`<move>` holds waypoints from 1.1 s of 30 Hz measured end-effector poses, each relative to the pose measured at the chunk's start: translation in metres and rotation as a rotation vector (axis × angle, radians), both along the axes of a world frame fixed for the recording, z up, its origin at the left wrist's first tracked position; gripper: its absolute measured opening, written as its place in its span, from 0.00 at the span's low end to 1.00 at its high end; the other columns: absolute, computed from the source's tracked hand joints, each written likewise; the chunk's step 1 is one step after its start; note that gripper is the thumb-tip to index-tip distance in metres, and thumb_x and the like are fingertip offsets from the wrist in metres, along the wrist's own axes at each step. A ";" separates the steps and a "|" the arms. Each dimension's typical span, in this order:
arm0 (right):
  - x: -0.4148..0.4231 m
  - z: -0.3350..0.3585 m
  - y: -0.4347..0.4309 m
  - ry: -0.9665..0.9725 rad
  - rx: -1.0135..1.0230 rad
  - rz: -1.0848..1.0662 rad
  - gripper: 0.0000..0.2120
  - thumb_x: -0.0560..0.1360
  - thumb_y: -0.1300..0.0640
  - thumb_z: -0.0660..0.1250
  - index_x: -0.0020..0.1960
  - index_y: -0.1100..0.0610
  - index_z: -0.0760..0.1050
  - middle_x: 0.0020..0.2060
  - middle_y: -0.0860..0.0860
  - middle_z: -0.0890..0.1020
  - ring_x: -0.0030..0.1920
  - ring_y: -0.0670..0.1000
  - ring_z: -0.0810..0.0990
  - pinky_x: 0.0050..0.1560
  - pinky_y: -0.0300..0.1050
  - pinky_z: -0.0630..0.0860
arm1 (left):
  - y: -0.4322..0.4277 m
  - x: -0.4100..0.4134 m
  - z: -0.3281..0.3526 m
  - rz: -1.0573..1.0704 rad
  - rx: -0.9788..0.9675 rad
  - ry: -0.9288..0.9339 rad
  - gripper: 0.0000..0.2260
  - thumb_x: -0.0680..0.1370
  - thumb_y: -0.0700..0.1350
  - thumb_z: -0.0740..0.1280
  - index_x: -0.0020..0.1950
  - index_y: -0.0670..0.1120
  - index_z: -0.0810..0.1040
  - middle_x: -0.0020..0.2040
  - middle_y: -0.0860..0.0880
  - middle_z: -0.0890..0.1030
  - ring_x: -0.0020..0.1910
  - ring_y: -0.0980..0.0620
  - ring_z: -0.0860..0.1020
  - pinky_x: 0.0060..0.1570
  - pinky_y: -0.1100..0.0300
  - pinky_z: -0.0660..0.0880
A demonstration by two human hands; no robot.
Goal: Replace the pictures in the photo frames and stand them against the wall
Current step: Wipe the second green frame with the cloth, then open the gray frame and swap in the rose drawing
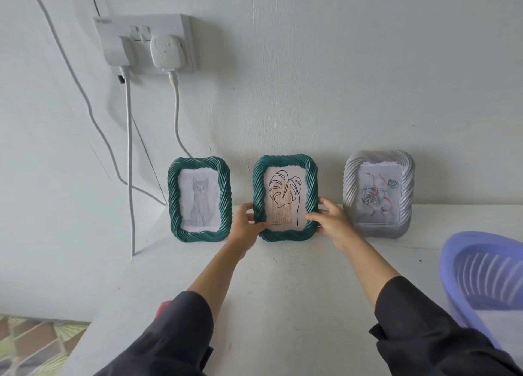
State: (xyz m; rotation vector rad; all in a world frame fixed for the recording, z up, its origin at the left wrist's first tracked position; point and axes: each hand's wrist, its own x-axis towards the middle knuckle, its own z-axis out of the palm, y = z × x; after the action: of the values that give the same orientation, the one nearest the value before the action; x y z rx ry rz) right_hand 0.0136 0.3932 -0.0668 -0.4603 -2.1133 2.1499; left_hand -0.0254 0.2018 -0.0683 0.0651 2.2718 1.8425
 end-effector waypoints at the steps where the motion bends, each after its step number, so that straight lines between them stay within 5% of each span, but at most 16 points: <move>1: 0.001 0.001 0.000 -0.009 0.006 0.007 0.20 0.72 0.69 0.67 0.62 0.58 0.72 0.43 0.51 0.81 0.44 0.50 0.79 0.47 0.44 0.77 | 0.000 0.000 0.000 -0.002 -0.005 0.002 0.23 0.74 0.30 0.65 0.68 0.42 0.65 0.56 0.40 0.76 0.54 0.43 0.77 0.55 0.51 0.78; 12: 0.013 0.014 0.000 -0.082 0.172 0.011 0.25 0.73 0.63 0.68 0.68 0.57 0.67 0.53 0.56 0.80 0.49 0.51 0.78 0.38 0.34 0.71 | 0.002 0.005 -0.001 0.024 -0.046 0.016 0.25 0.73 0.32 0.67 0.68 0.42 0.65 0.57 0.41 0.77 0.52 0.45 0.77 0.53 0.52 0.78; 14: 0.013 0.016 0.002 -0.144 0.261 0.020 0.28 0.72 0.59 0.70 0.70 0.56 0.65 0.53 0.55 0.80 0.50 0.51 0.78 0.42 0.38 0.73 | 0.005 0.010 0.003 0.067 -0.032 0.019 0.26 0.72 0.34 0.69 0.68 0.43 0.65 0.59 0.43 0.75 0.52 0.47 0.75 0.50 0.56 0.76; 17: 0.017 0.030 0.003 -0.327 0.472 0.021 0.35 0.71 0.53 0.71 0.72 0.60 0.59 0.65 0.57 0.72 0.57 0.55 0.76 0.55 0.47 0.75 | 0.017 0.025 0.017 0.238 0.001 0.105 0.26 0.73 0.38 0.69 0.69 0.45 0.64 0.60 0.47 0.72 0.54 0.49 0.74 0.50 0.56 0.75; 18: 0.022 0.040 0.003 -0.378 0.558 0.040 0.35 0.71 0.52 0.71 0.72 0.62 0.59 0.66 0.58 0.70 0.54 0.55 0.75 0.51 0.46 0.74 | 0.023 0.030 0.024 0.312 -0.002 0.170 0.25 0.73 0.39 0.68 0.68 0.45 0.65 0.61 0.46 0.73 0.55 0.49 0.74 0.53 0.53 0.76; 21: 0.037 0.083 0.007 -0.392 0.769 0.121 0.20 0.73 0.53 0.69 0.59 0.63 0.71 0.49 0.59 0.77 0.39 0.53 0.73 0.34 0.41 0.68 | 0.046 0.041 0.046 0.417 -0.002 0.411 0.21 0.73 0.38 0.66 0.65 0.43 0.68 0.60 0.47 0.74 0.60 0.49 0.72 0.61 0.54 0.71; 23: 0.047 0.113 0.017 -0.311 0.851 0.103 0.10 0.73 0.56 0.68 0.42 0.63 0.74 0.34 0.56 0.75 0.32 0.52 0.70 0.31 0.41 0.65 | 0.063 0.050 0.060 0.376 0.036 0.527 0.19 0.73 0.36 0.65 0.63 0.43 0.69 0.57 0.49 0.73 0.59 0.50 0.71 0.59 0.59 0.68; 24: 0.051 0.126 0.025 -0.243 0.860 0.057 0.08 0.73 0.58 0.67 0.41 0.63 0.75 0.35 0.57 0.76 0.33 0.52 0.72 0.35 0.42 0.69 | 0.071 0.053 0.067 0.335 0.052 0.574 0.18 0.73 0.36 0.64 0.63 0.43 0.70 0.55 0.50 0.73 0.57 0.51 0.71 0.58 0.60 0.68; 27: 0.049 0.148 0.062 -0.009 0.666 -0.241 0.12 0.69 0.63 0.69 0.52 0.57 0.78 0.49 0.58 0.81 0.47 0.53 0.78 0.52 0.45 0.74 | 0.099 0.061 0.078 0.144 0.067 0.637 0.19 0.73 0.34 0.63 0.63 0.43 0.68 0.52 0.49 0.71 0.52 0.53 0.70 0.53 0.60 0.72; 30: 0.048 0.142 0.100 0.135 0.580 -0.459 0.22 0.68 0.67 0.65 0.60 0.54 0.73 0.54 0.54 0.79 0.47 0.51 0.75 0.53 0.43 0.73 | 0.124 0.060 0.079 -0.084 0.041 0.542 0.26 0.73 0.32 0.63 0.69 0.44 0.62 0.54 0.47 0.69 0.53 0.52 0.69 0.49 0.64 0.71; 33: 0.053 0.117 0.128 0.114 0.728 -0.404 0.29 0.70 0.68 0.63 0.67 0.48 0.68 0.61 0.52 0.73 0.57 0.52 0.74 0.53 0.38 0.68 | 0.142 0.052 0.070 -0.278 -0.092 0.505 0.34 0.73 0.31 0.65 0.74 0.47 0.54 0.66 0.44 0.66 0.62 0.49 0.67 0.63 0.58 0.67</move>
State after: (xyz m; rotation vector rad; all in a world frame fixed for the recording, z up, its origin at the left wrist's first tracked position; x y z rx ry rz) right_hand 0.0667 0.5210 0.0505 -0.5875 -2.2848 1.0708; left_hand 0.0263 0.3436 0.0013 0.8738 2.4902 1.7129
